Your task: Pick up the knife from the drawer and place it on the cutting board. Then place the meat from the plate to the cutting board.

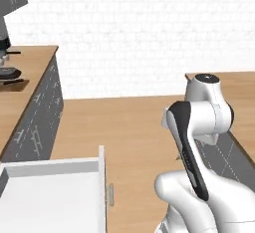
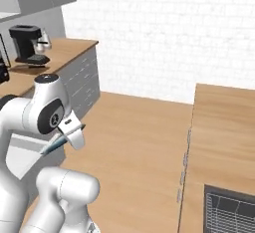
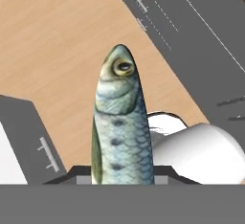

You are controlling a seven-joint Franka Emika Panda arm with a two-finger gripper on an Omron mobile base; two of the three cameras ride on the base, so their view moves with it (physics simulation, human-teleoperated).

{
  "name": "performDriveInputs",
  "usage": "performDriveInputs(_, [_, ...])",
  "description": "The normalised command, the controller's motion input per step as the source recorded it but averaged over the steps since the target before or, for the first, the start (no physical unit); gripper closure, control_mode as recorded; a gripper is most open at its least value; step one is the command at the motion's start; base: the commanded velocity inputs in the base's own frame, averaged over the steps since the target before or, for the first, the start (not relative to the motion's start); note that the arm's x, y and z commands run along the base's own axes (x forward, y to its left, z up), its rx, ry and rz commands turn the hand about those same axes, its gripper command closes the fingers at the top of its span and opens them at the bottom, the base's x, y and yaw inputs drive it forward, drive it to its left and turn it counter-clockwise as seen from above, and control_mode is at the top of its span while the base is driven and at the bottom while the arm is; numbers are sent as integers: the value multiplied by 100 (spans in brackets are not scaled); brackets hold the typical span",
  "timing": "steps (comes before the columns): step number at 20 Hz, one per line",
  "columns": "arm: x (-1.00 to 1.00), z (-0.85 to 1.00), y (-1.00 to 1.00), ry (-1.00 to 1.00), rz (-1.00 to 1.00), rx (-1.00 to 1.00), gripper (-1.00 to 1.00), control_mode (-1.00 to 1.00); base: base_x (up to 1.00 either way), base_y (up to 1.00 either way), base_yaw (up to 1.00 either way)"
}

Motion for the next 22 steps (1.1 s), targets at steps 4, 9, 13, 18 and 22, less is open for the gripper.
performDriveInputs(4, [0, 0, 0, 0, 0, 0, 100, 100, 100, 22, -21])
performDriveInputs(9, [0, 0, 0, 0, 0, 0, 100, 100, 100, 23, -8])
performDriveInputs(13, [0, 0, 0, 0, 0, 0, 100, 100, 100, 13, 0])
performDriveInputs(18, [0, 0, 0, 0, 0, 0, 100, 100, 100, 24, 19])
performDriveInputs(22, [0, 0, 0, 0, 0, 0, 100, 100, 100, 32, 41])
